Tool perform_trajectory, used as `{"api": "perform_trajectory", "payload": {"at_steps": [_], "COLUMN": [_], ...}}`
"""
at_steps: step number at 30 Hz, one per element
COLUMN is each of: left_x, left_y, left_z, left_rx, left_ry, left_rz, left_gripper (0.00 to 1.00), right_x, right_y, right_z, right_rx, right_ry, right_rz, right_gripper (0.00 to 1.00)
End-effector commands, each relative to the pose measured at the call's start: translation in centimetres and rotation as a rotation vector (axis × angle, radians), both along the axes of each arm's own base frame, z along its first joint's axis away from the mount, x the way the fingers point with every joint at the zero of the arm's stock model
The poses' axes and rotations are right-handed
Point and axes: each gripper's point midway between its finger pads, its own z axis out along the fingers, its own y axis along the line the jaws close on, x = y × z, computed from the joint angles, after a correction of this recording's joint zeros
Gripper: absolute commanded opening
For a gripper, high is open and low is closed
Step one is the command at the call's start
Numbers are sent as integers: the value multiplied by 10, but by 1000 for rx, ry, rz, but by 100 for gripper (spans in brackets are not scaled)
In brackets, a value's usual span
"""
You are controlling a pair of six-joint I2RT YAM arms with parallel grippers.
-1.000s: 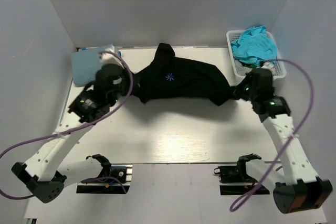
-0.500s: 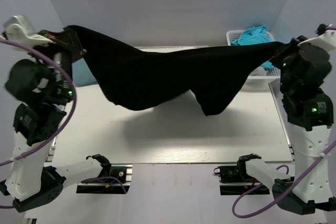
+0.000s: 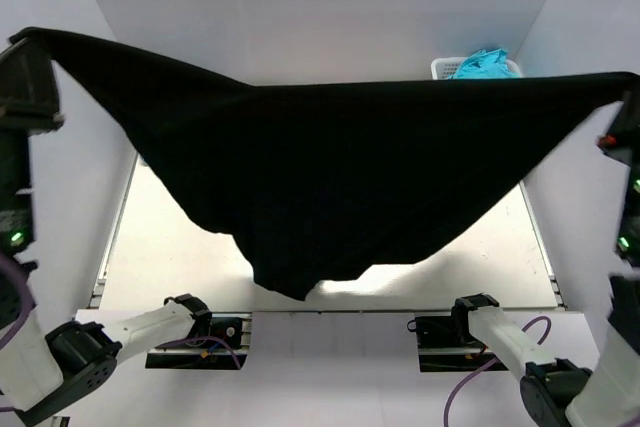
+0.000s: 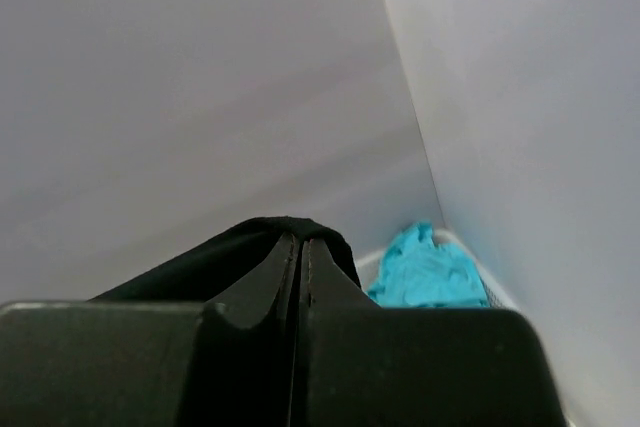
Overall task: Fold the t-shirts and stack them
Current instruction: Flatten out the tshirt
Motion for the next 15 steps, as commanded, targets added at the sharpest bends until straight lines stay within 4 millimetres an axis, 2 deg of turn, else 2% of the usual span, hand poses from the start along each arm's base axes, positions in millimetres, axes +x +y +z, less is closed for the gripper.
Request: {"api": "perform_trajectory", "payload": {"at_steps": [1,4,9,13,15], "left_x": [-41,-63,-73,-64,-46], "left_y": [4,5,3,-3,-14], "left_z": [29,43,55,61,56], "left_rx": [12,7,1,5,18], "left_ry": [-155,-219,-275,-282,-244], "left_rz": [-93,-154,-187,-180,-174], "left_gripper": [0,0,0,0,0], "right_x": [-34,-49,-67,-65,-45], "right_y": [-9,-4,-2,2,9], "right_z": [23,28,33,31,19], "right_rx": [-8,-13,-8,-12,-13], "right_ry": [-102,-136,-173,-170,-121], "right_rz": [-24,21,49,70,93], "right_gripper": [0,0,0,0,0]}}
